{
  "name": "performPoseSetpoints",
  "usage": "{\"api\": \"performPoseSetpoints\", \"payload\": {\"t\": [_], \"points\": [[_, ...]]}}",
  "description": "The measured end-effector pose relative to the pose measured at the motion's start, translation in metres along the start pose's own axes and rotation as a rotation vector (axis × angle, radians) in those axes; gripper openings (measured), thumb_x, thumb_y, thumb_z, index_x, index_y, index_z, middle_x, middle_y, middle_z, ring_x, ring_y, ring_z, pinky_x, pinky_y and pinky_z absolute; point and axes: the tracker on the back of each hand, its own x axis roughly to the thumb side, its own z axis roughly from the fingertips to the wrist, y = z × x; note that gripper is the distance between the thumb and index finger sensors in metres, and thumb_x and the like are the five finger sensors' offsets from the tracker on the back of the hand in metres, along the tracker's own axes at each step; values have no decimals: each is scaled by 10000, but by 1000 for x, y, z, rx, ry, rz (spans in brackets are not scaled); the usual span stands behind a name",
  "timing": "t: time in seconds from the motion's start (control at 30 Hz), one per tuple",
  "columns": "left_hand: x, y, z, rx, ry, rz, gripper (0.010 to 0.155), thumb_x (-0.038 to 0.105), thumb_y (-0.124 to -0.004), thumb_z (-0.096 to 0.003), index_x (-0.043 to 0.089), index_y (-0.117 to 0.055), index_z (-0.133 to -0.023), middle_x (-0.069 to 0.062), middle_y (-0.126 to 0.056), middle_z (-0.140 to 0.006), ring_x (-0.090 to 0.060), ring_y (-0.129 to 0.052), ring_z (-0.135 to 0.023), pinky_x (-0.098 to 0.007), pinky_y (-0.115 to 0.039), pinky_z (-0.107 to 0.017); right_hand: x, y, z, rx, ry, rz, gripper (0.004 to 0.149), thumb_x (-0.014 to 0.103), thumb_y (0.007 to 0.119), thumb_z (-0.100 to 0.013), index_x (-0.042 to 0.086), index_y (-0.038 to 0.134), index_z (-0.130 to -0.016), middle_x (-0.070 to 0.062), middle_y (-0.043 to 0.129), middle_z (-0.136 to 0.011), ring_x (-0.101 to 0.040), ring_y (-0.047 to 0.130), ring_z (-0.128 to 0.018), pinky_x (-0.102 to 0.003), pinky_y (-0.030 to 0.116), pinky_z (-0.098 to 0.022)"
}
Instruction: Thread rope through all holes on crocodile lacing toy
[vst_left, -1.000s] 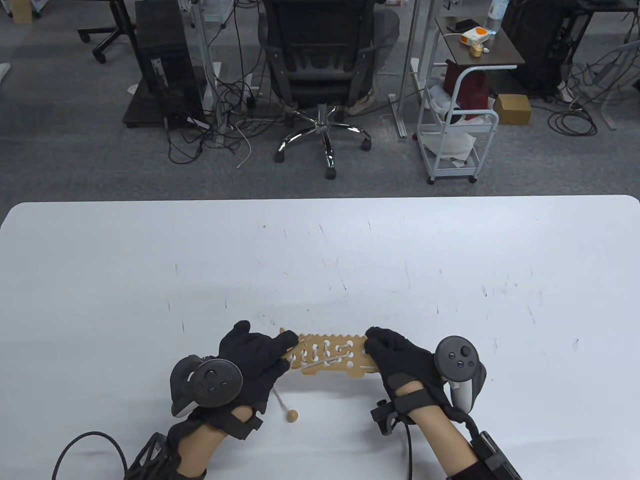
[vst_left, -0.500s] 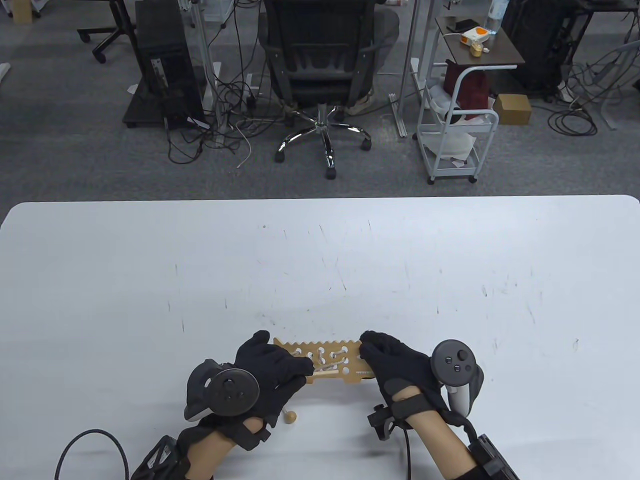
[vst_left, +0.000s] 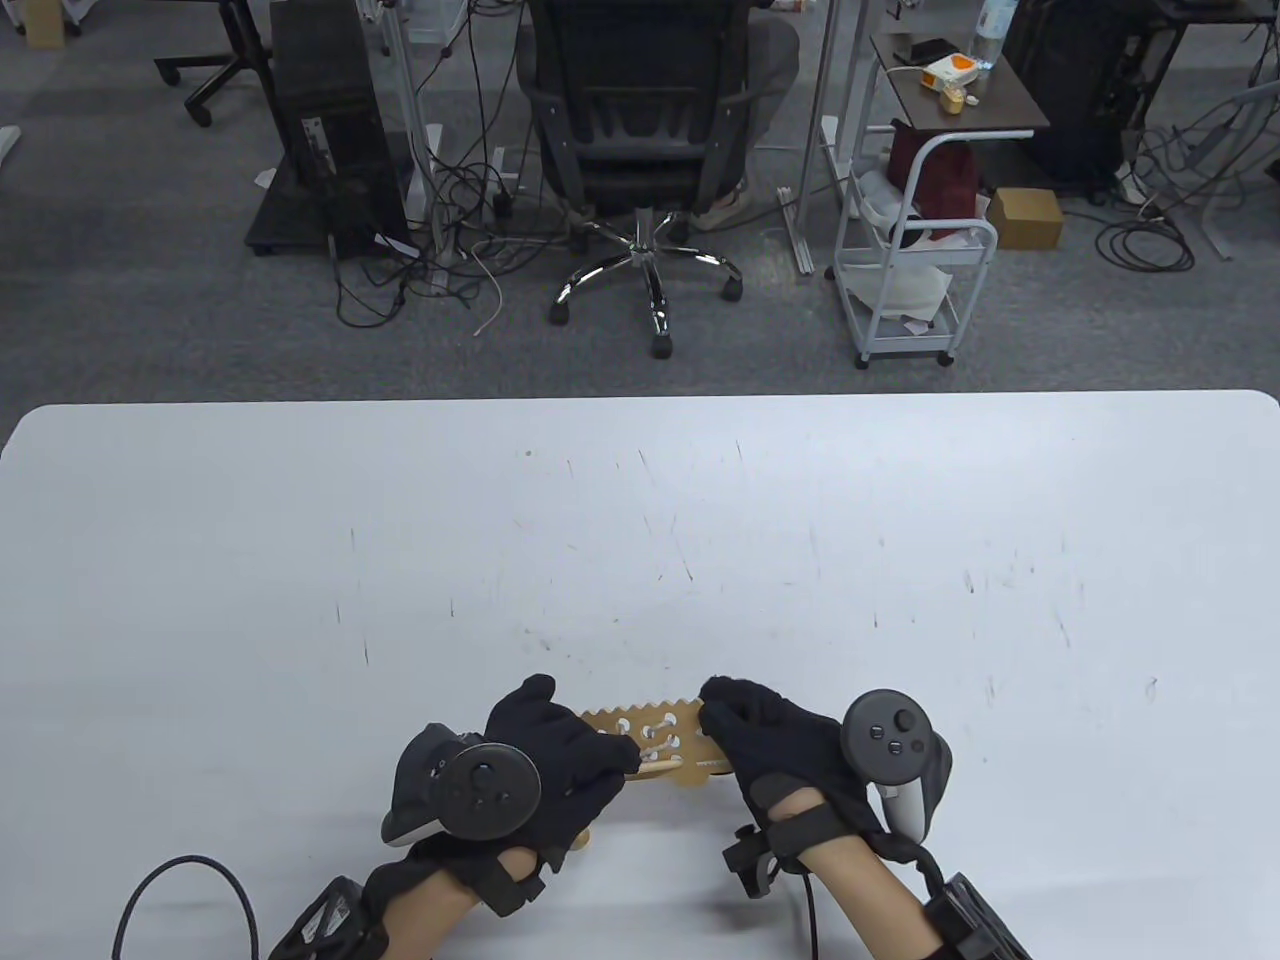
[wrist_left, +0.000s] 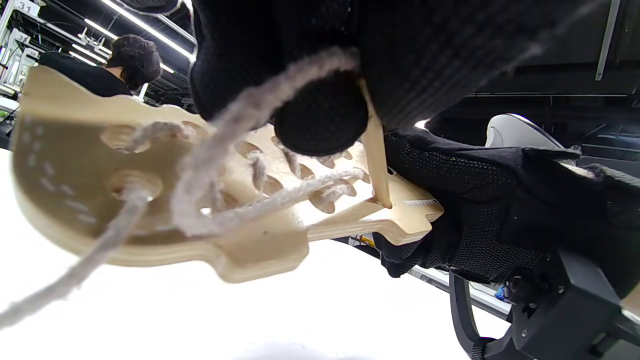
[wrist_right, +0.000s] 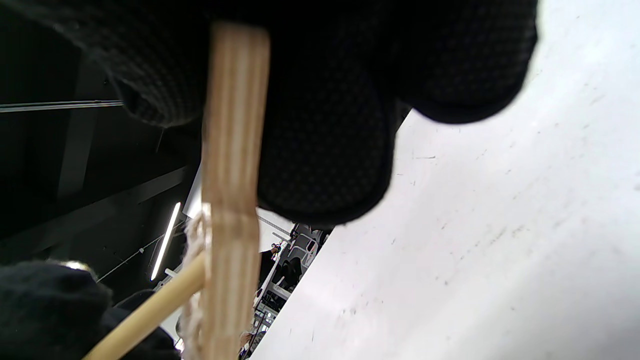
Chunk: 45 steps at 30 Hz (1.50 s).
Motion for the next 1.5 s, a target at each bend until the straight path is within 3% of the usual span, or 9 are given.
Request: {"api": "performPoseSetpoints", "payload": {"t": [0.2, 0.47, 0.6, 0.7, 0.77, 0.97, 1.23, 1.5], "points": [[4, -1, 1, 35, -4, 65, 417, 438, -953, -394, 332, -928, -797, 48, -1054, -584, -231, -977, -649, -575, -536, -762, 1, 5, 3, 32, 7, 26, 457, 396, 854, -450, 116, 857, -812, -52, 1082, -594, -190, 1086, -339, -422, 855, -339], [4, -11, -1, 43, 12, 105, 431, 392, -855, -393, 290, -935, -804, 33, -1073, -617, -250, -990, -672, -592, -540, -756, 3, 9, 5, 38, 6, 0, 465, 385, 846, -455, 103, 840, -826, -61, 1079, -606, -194, 1090, -352, -423, 857, -339], [2, -11, 0, 77, 41, 49, 422, 409, -886, -391, 327, -947, -801, 49, -1070, -632, -230, -972, -703, -569, -538, -760, 5, 11, 6, 48, -9, -16, 480, 379, 846, -455, 96, 821, -842, -73, 1064, -636, -203, 1091, -381, -423, 857, -347], [3, -9, 1, 106, 47, -104, 408, 446, -910, -383, 415, -950, -787, 55, -941, -808, -245, -834, -842, -570, -479, -777, 6, 13, 7, 56, -23, -12, 496, 376, 849, -453, 87, 805, -854, -90, 1051, -657, -215, 1090, -404, -424, 857, -352], [2, -8, 2, 132, 60, -100, 428, 453, -924, -380, 442, -910, -808, 23, -848, -906, -282, -738, -908, -585, -432, -782, 7, 14, 7, 68, -36, -10, 507, 376, 850, -453, 85, 792, -864, -92, 1044, -670, -217, 1088, -420, -422, 856, -360], [-7, -14, 0, 77, 107, -51, 688, 519, -930, -372, 476, -669, -1006, -29, -535, -1130, -344, -468, -1055, -606, -321, -791, 11, 19, 8, 110, -70, -61, 518, 364, 851, -456, 84, 767, -883, -90, 1030, -696, -218, 1086, -459, -419, 858, -374], [-11, -17, -1, 45, 139, -42, 757, 542, -940, -363, 527, -589, -1033, -21, -386, -1184, -356, -332, -1095, -620, -249, -788, 16, 26, 11, 162, -106, -76, 534, 355, 865, -448, 87, 750, -895, -91, 1013, -727, -226, 1079, -496, -421, 855, -391], [-10, -16, 0, 49, 143, -19, 748, 543, -946, -363, 559, -594, -1023, -18, -393, -1188, -360, -341, -1097, -623, -241, -789, 17, 23, 11, 155, -111, -53, 518, 361, 875, -443, 106, 777, -883, -72, 1033, -713, -211, 1090, -485, -415, 863, -381]]}}
